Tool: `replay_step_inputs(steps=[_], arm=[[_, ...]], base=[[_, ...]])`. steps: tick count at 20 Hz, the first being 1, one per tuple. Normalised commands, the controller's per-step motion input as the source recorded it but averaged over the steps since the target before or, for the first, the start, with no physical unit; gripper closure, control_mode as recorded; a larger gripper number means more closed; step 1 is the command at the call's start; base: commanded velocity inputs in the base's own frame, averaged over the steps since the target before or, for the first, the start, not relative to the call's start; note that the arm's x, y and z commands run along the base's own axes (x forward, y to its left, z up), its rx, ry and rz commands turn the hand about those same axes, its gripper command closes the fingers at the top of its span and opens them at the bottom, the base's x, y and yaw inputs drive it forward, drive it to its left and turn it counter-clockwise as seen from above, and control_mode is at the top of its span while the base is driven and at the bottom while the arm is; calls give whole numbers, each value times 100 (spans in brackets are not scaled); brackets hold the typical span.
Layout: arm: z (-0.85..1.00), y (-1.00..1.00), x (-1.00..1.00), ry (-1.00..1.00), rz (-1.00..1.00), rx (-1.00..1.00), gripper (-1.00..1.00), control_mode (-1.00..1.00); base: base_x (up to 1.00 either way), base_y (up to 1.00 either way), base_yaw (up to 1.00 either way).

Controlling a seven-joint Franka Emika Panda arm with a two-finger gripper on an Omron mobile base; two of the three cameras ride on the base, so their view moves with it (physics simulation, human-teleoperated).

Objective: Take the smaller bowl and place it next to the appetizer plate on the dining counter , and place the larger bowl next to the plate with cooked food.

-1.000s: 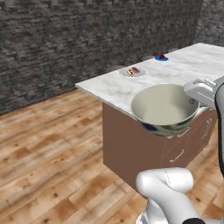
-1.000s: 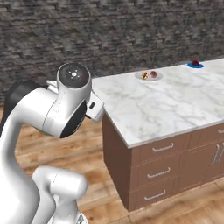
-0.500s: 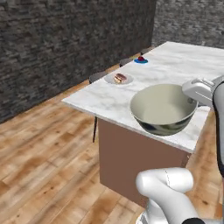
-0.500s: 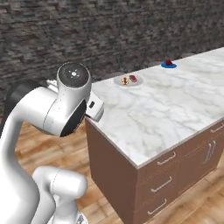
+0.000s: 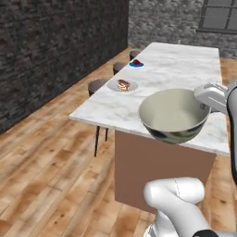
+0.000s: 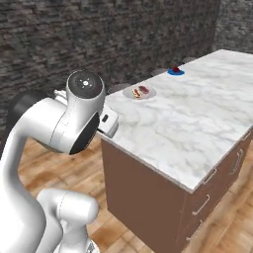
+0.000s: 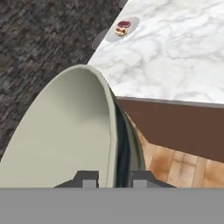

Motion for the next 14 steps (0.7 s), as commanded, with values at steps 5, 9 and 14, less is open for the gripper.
replay_step_inputs(steps=[5, 9, 14], arm=[[0, 0, 0, 0, 0, 0, 100, 100], [0, 0, 0, 0, 0, 0, 100, 100], [0, 0, 0, 0, 0, 0, 100, 100]], base=[[11, 100, -38], [44, 88, -43], [47, 89, -53]])
